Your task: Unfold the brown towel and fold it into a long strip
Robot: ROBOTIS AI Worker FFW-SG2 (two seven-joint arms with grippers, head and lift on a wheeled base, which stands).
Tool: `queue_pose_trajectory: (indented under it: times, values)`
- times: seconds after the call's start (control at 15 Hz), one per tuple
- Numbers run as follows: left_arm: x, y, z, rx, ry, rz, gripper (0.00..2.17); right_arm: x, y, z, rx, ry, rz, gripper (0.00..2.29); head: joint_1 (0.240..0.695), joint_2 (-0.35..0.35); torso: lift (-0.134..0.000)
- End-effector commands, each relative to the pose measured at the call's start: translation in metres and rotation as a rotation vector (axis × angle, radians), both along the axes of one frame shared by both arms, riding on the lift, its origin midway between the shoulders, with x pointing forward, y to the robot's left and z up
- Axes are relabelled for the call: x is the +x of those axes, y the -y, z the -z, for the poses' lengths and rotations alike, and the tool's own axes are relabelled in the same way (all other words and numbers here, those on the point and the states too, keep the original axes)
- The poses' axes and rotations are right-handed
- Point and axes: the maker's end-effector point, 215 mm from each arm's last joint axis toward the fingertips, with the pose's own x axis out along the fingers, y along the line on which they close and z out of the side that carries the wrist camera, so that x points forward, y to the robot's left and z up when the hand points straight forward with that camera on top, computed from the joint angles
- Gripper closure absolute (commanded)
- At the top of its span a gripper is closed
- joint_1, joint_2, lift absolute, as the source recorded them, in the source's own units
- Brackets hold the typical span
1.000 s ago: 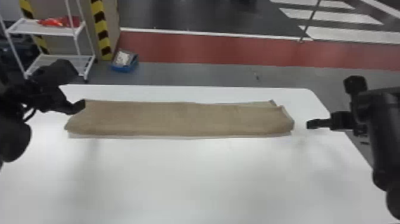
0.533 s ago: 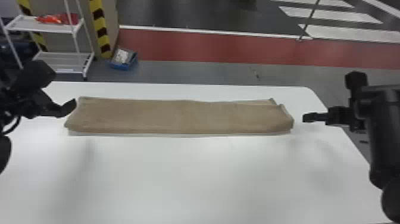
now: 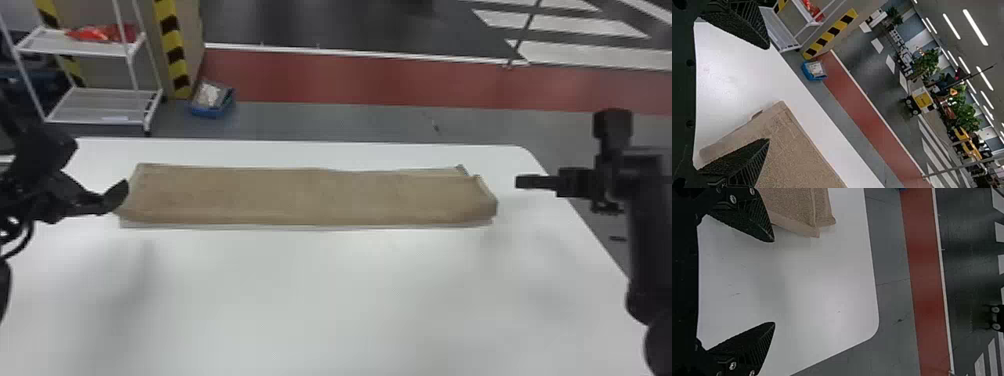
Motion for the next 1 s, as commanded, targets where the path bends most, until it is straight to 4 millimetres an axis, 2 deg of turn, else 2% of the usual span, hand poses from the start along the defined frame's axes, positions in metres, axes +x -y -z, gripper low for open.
queue_pose_trajectory:
  times: [0.0, 0.2, 0.33, 0.53, 0.67, 0.8, 0.93]
  values:
    - [-0.003, 0.010, -0.002, -0.017, 0.027, 0.023, 0.04, 0.008, 0.000, -0.007, -0.008, 0.040, -0.009, 0.14, 0.687, -0.135, -0.123]
    - [-0.002, 0.024, -0.002, -0.069, 0.051, 0.019, 0.04, 0.020, -0.006, -0.006, 0.003, 0.133, -0.039, 0.14, 0.679, -0.141, -0.123]
    - [0.000, 0.033, -0.002, -0.094, 0.076, 0.009, 0.04, 0.015, -0.006, 0.007, 0.003, 0.108, -0.029, 0.14, 0.675, -0.143, -0.123]
    - [-0.003, 0.041, -0.003, -0.166, 0.111, 0.009, 0.06, 0.015, -0.005, 0.011, 0.008, 0.117, -0.028, 0.15, 0.680, -0.155, -0.123]
    - [-0.005, 0.045, -0.004, -0.195, 0.135, 0.000, 0.06, 0.021, -0.010, 0.009, 0.018, 0.148, -0.043, 0.15, 0.682, -0.161, -0.123]
    - [-0.007, 0.048, -0.001, -0.213, 0.136, -0.002, 0.07, 0.023, -0.005, 0.005, 0.042, 0.188, -0.026, 0.15, 0.681, -0.162, -0.123]
    - [-0.010, 0.050, 0.003, -0.226, 0.131, -0.003, 0.07, 0.026, -0.009, 0.000, 0.079, 0.219, -0.014, 0.15, 0.680, -0.164, -0.123]
